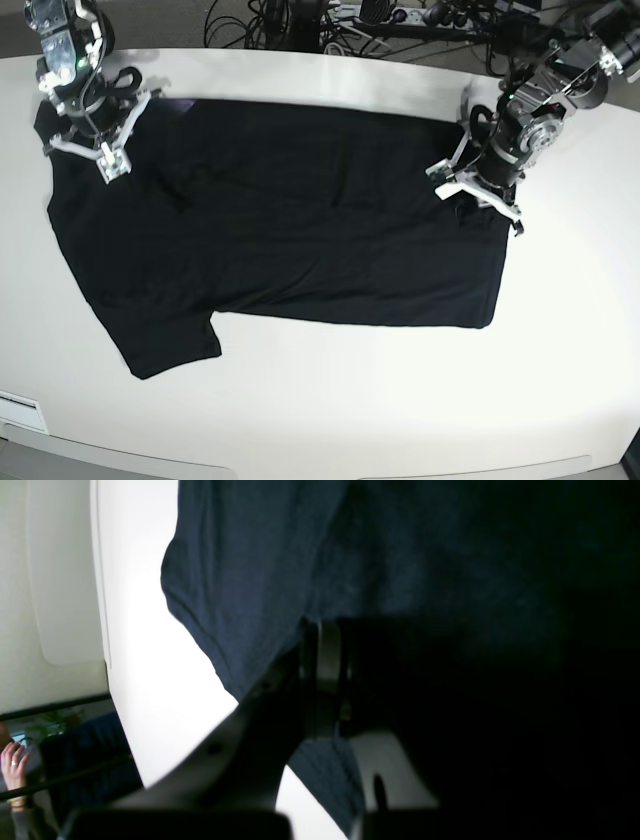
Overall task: Fold the T-shirt properly
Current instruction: 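Regrasp the shirt's shoulder edge with both grippers and smooth it flat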
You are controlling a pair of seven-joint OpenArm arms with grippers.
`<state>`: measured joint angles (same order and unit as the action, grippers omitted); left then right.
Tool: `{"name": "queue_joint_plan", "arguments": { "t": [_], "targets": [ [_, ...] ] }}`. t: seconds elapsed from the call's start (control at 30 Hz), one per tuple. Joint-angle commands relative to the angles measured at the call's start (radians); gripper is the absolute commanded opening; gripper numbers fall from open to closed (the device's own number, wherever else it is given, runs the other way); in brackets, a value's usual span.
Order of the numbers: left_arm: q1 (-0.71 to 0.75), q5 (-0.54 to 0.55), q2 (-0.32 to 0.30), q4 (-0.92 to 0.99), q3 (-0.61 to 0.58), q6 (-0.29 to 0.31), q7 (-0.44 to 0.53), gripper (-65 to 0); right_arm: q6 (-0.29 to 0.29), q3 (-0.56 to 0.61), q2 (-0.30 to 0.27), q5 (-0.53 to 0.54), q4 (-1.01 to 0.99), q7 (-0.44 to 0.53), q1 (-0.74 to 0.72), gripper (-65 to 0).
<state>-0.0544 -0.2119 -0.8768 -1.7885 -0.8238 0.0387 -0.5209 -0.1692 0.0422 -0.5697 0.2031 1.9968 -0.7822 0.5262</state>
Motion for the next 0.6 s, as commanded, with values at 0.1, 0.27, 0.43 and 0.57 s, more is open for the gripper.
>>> {"name": "queue_joint_plan", "arguments": {
  "t": [0.1,0.27,0.43,0.57],
  "targets": [
    [0.072,0.038,-0.077,-0.067,-0.005,0.043,-0.034,-65.0,0.023,-0.005,-0.013,-0.025,0.065,-0.008,0.094,-65.0],
    [0.147,0.016,-0.113,-0.11,-0.005,0.032,-0.053,-65.0,0.054,-0.005,-0.013,-0.057,0.065,-0.004,0.18,-65.0],
    [0.193,-0.047,-0.113,-0.116,-0.005,0.016,-0.056,-65.0,0.09,-0.005,-0.012,-0.107,0.065,-0.004,0.245,-65.0],
    [0.195,-0.058,-0.113,-0.118,-0.005,0.01,-0.056,-65.0,0.092,-0.005,-0.012,-0.107,0.065,-0.004,0.261,-65.0]
  ]
}}
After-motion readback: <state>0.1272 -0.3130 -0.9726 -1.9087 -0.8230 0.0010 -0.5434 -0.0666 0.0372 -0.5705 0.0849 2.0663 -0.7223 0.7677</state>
